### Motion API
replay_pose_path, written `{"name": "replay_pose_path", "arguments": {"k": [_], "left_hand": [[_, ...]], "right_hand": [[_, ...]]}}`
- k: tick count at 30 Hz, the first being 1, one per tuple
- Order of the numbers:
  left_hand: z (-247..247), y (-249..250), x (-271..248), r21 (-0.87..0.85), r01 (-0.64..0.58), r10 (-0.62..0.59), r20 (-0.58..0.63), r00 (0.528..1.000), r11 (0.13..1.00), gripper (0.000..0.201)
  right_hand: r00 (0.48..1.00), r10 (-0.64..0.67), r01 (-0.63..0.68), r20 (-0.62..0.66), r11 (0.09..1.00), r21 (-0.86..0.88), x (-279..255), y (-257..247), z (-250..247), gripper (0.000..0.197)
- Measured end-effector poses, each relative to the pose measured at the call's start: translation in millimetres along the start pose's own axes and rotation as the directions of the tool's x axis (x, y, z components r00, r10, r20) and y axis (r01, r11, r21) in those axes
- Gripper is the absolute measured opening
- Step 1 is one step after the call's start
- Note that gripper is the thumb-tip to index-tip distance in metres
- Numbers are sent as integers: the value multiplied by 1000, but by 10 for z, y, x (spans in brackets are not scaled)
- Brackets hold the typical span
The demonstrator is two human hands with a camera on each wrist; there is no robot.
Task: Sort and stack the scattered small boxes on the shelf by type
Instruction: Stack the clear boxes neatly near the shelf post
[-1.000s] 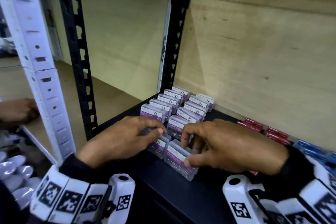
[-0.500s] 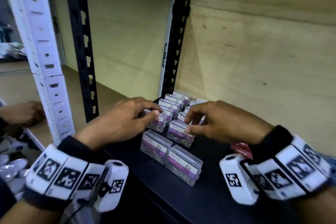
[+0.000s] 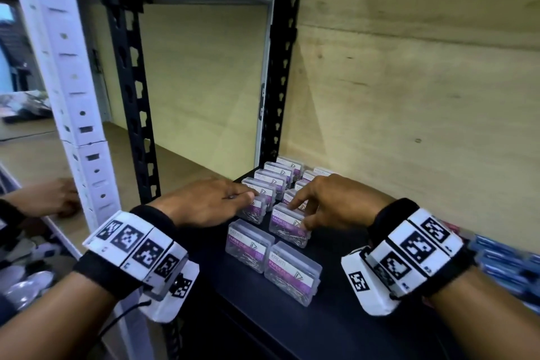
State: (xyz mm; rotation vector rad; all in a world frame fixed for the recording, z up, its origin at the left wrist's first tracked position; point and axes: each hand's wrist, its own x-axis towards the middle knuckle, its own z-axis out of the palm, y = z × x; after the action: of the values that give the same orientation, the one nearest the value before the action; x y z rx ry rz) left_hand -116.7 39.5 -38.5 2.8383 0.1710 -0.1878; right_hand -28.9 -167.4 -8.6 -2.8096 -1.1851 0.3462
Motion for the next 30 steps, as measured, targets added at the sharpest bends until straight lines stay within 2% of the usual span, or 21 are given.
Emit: {"name": "replay_pose_path", "arguments": {"k": [4, 7, 12, 19, 25, 30], "left_hand": [[-28, 28, -21, 14, 7, -7, 24, 1000, 1000, 62], [-38, 58, -52, 29, -8, 6, 54, 999, 1000, 72], [24, 111, -158, -29, -99, 100, 69, 993, 995, 53], [60, 152, -267, -33, -163, 165, 66, 984, 986, 49], [42, 202, -330, -23, -182, 183, 70, 981, 983, 50], [57, 207, -351, -57, -189, 192, 61, 979, 980, 51]], "right_hand": [[1000, -8, 8, 8, 1000, 9, -101, 34, 24, 44], [999, -31, 30, 18, 999, 27, -183, 71, 46, 43], [996, -80, 79, 27, 996, 34, -342, 141, 99, 44], [992, -116, 113, 43, 991, 66, -496, 196, 132, 44], [989, -141, 140, 47, 990, 19, -614, 183, 128, 45], [987, -158, 157, 22, 987, 45, -666, 174, 121, 40]]}}
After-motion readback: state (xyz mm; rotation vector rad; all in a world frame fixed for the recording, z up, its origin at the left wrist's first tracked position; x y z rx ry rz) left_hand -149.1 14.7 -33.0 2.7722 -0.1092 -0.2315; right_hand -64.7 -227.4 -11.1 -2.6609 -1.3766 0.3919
